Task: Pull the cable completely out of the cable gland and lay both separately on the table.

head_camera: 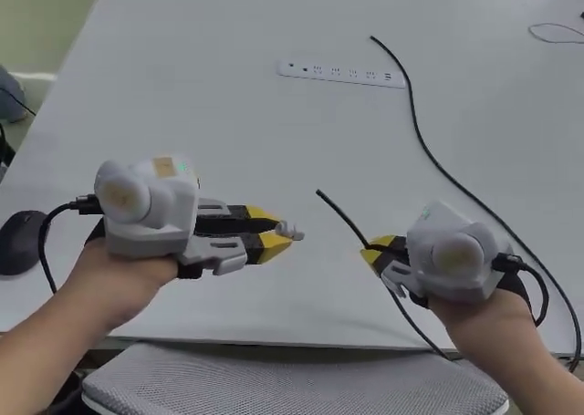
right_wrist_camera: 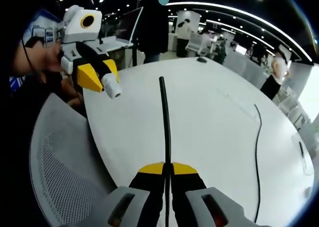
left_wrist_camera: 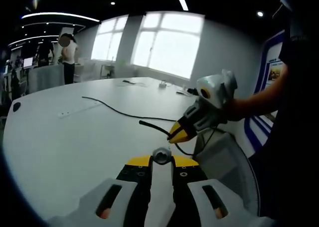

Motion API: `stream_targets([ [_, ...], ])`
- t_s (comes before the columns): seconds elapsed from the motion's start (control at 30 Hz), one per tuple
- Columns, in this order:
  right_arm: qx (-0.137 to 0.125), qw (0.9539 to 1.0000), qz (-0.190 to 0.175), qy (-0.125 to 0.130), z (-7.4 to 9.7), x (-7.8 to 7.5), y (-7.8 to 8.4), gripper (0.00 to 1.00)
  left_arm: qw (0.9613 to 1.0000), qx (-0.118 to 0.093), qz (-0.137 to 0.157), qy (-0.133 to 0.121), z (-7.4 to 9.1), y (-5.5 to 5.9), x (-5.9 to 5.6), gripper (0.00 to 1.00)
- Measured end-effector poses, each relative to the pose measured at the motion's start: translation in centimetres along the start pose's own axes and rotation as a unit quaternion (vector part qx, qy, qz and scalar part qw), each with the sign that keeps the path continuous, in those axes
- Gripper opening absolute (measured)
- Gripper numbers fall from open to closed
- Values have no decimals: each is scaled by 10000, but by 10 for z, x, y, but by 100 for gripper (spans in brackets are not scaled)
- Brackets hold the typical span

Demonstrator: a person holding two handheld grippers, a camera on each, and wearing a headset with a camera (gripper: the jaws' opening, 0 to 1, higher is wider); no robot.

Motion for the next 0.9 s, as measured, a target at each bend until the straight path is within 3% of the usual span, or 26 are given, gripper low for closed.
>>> stream_targets([
  [0.4,-7,9998,172,-29,-11,-13,-19,0,10000,-45,-31,14,-3,11,7,15],
  [0.67,-10,9989,454,-154,-25,-18,-34,0,10000,-76,-1,-28,1,21,23,15],
  [0.9,-14,9980,563,-282,-41,-22,-49,0,10000,-29,13,-22,1,36,37,15],
])
Point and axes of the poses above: the centre of the closed fingertips' face, and the gripper's own axes: z roughly backward along the fingers, x roughly to its left, y roughly out of its underside, the point moved 5 cm from there along z, roughly backward along the fingers, and after that the axes turned 12 degrees about z, right-handed, at the moved point
